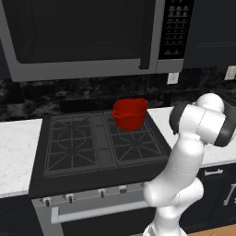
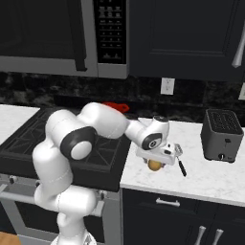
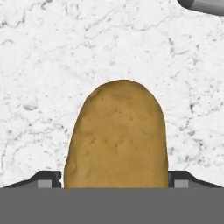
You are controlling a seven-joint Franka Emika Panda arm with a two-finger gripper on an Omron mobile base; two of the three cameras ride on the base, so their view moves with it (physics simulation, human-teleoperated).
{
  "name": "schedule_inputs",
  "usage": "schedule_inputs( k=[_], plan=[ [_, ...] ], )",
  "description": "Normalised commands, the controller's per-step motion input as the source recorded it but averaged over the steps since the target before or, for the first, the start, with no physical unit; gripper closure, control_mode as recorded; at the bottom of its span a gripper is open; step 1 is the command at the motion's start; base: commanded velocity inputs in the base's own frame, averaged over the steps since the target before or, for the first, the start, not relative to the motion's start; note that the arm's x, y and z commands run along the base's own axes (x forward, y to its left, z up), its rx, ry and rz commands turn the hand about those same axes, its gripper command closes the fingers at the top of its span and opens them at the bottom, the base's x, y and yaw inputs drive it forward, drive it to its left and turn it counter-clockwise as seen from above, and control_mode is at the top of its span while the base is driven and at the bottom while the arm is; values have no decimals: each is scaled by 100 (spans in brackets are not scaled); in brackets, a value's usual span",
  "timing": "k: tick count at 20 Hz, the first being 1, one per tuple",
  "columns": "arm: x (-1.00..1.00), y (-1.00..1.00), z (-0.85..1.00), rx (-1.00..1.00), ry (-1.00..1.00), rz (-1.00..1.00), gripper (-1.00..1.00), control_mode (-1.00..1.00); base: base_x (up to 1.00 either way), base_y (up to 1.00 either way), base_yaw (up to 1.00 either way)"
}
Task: Put the potato and avocado in the pot. Retrieve the spatula and lightly stir the vegetables in the pot.
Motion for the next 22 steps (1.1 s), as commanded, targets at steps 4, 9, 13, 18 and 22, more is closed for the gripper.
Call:
schedule_inputs(
  k=[4, 9, 13, 18, 22],
  plan=[
    [6, 0, -16, 0, 4, 0, 100, -100, 0, 0, 0],
    [2, 31, 36, 3, -1, 6, 100, -100, 0, 0, 0],
    [13, 97, 100, 1, -32, 8, 100, -100, 0, 0, 0],
    [4, 28, 29, 2, -11, 2, 100, -100, 0, 0, 0],
    [3, 37, 57, 0, -17, 0, 100, -100, 0, 0, 0]
  ],
)
